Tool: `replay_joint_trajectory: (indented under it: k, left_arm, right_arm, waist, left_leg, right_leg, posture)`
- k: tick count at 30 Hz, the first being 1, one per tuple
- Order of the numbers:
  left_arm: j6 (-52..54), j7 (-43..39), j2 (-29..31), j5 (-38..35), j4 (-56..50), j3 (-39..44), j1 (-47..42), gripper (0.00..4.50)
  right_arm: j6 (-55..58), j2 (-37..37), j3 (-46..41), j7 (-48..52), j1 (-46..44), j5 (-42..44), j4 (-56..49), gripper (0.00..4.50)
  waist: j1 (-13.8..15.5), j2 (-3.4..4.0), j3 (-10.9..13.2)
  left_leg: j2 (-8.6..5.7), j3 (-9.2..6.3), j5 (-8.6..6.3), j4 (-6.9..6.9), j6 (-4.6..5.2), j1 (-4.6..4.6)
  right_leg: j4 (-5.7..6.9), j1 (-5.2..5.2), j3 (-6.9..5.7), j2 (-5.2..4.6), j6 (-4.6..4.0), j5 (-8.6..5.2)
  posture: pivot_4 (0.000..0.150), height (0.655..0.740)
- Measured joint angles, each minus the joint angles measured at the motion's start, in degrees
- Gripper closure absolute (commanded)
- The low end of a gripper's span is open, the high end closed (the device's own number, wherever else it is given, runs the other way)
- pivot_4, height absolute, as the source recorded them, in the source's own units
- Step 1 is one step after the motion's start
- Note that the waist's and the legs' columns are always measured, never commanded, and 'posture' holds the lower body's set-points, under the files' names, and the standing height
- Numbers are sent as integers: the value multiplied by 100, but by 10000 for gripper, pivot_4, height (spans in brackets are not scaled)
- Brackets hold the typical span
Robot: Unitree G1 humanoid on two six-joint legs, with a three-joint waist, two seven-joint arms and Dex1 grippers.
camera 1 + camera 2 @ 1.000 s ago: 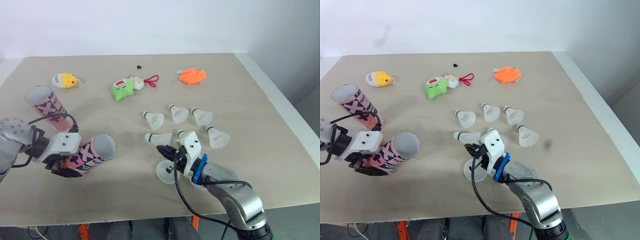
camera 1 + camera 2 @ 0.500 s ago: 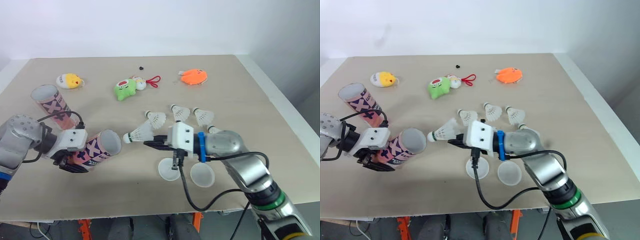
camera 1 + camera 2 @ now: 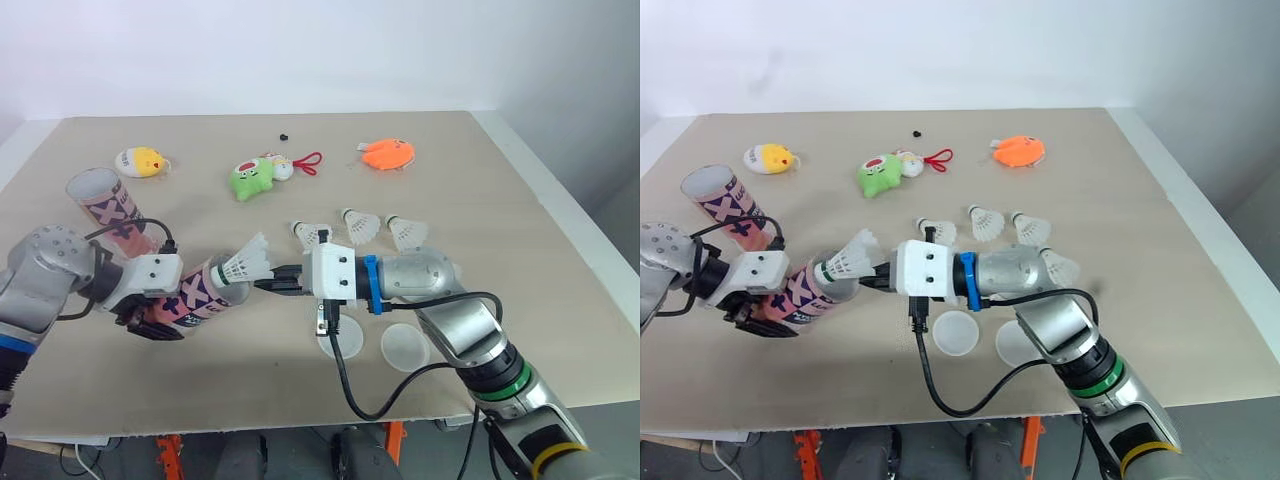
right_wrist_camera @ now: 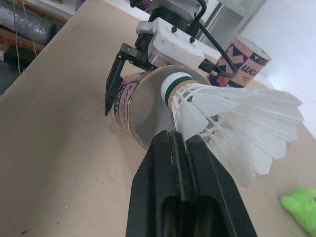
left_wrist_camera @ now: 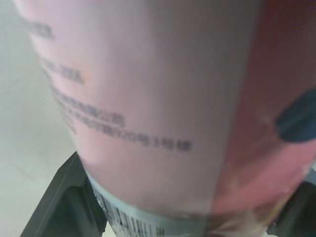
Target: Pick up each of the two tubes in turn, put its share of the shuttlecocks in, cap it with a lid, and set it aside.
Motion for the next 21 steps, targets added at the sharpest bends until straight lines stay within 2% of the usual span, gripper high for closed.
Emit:
replay_joint_trajectory:
  k: [2,3,4,6,7,8,9,10,16,21]
  left_arm:
    - [-2,-6,-30,7,38,-16,-39,11823]
    - [-4,-12,-73,27,77,-41,-93,11823]
    - [-6,-20,-92,39,104,-61,-130,11823]
    - [-12,-41,-117,53,145,-82,-169,11823]
    - [-14,-48,-126,60,149,-88,-185,11823]
    - [-19,-54,-160,74,154,-98,-214,11823]
    - [-20,-62,-169,75,164,-100,-225,11823]
    - [-21,-62,-177,76,157,-100,-231,11823]
    - [-19,-38,-230,64,166,-91,-230,11823]
    - [-46,27,-318,113,221,-92,-246,11823]
  right_arm:
    - [43,-2,-1,-2,30,0,-1,30430]
    - [110,-1,-7,-16,67,13,-7,24841]
    - [177,5,-35,-40,97,54,-34,23802]
    - [326,28,-175,-131,193,141,-172,14222]
    - [390,25,-237,-163,237,181,-235,12539]
    - [573,38,-410,-346,461,273,-484,6259]
    - [684,38,-504,-460,624,321,-618,2893]
    - [754,44,-600,-565,772,340,-719,1356]
    - [968,-82,-1824,-1916,3325,11,-1726,1356]
    - [1241,34,-2332,-2409,4564,130,-2524,1356]
  waist:
    - [2,0,0]
    - [2,0,0]
    - [2,0,0]
    - [3,0,0]
    - [3,0,0]
    - [16,-1,-1]
    - [17,-1,-1]
    - [21,-1,-1]
    - [59,5,-6]
    - [59,17,-13]
  left_leg:
    - [0,0,1,0,0,0]
    - [0,0,2,0,1,0]
    - [0,0,3,0,3,0]
    - [0,0,5,0,5,0]
    - [0,0,5,0,5,-1]
    - [-1,-4,5,0,5,-3]
    - [-1,-5,5,0,4,-3]
    - [-5,-5,5,-2,5,-6]
    - [-23,-1,4,-6,4,-14]
    - [-21,-3,11,-7,12,0]
  right_leg:
    - [0,0,0,0,1,0]
    - [0,0,0,0,3,1]
    - [0,-1,1,0,3,2]
    - [0,-1,1,0,4,2]
    - [0,-1,0,0,4,2]
    - [0,1,-2,0,3,1]
    - [0,1,-1,0,2,1]
    - [-1,0,1,-1,2,1]
    - [-1,-6,14,-12,7,-8]
    - [-1,6,16,-9,19,-8]
  posture:
    - [1500,7400]
    - [1500,7400]
    - [1500,7400]
    - [1500,7400]
    - [1500,7400]
    - [1500,7400]
    - [1500,7400]
    - [1500,7400]
    - [1500,7400]
    - [1500,7400]
